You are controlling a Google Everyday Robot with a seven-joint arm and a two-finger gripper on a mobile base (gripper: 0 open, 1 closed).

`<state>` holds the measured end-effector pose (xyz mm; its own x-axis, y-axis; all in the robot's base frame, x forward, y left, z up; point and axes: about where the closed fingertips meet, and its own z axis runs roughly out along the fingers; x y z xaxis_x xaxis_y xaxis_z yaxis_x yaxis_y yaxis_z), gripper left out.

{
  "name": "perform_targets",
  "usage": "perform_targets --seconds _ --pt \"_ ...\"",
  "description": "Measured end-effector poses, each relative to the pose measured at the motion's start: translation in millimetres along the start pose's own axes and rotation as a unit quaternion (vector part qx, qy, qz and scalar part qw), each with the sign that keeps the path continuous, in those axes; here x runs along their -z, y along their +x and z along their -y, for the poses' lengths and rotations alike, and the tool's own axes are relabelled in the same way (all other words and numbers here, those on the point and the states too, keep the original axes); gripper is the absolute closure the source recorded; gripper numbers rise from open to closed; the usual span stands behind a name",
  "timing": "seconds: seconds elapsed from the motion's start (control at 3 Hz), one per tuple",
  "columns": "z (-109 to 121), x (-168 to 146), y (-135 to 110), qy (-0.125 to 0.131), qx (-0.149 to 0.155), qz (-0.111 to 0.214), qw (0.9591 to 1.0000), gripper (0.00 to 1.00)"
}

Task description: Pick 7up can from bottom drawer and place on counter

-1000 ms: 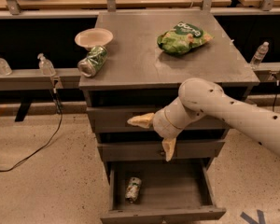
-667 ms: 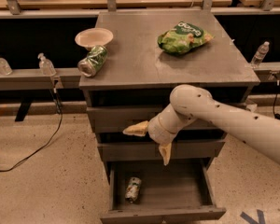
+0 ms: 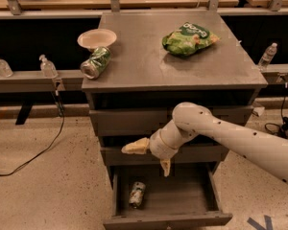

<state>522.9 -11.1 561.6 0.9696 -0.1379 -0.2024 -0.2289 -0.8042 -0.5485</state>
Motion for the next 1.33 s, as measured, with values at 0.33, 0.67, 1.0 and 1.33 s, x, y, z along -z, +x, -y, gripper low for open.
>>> perform_targets --seconds 0.33,0.67,1.0,1.33 --pt "-0.1 0.3 0.1 0.000 0.001 0.000 1.0000 0.00" --pt "-7.3 -10.8 3.4 0.000 -0.003 -0.018 0.9998 0.00" --pt "-67.8 -68.6 -8.1 -0.025 -0.031 -0.045 0.9982 0.00" --pt "-86.1 -93.8 -10.9 -0.032 -0.028 -0.076 0.9962 0.00"
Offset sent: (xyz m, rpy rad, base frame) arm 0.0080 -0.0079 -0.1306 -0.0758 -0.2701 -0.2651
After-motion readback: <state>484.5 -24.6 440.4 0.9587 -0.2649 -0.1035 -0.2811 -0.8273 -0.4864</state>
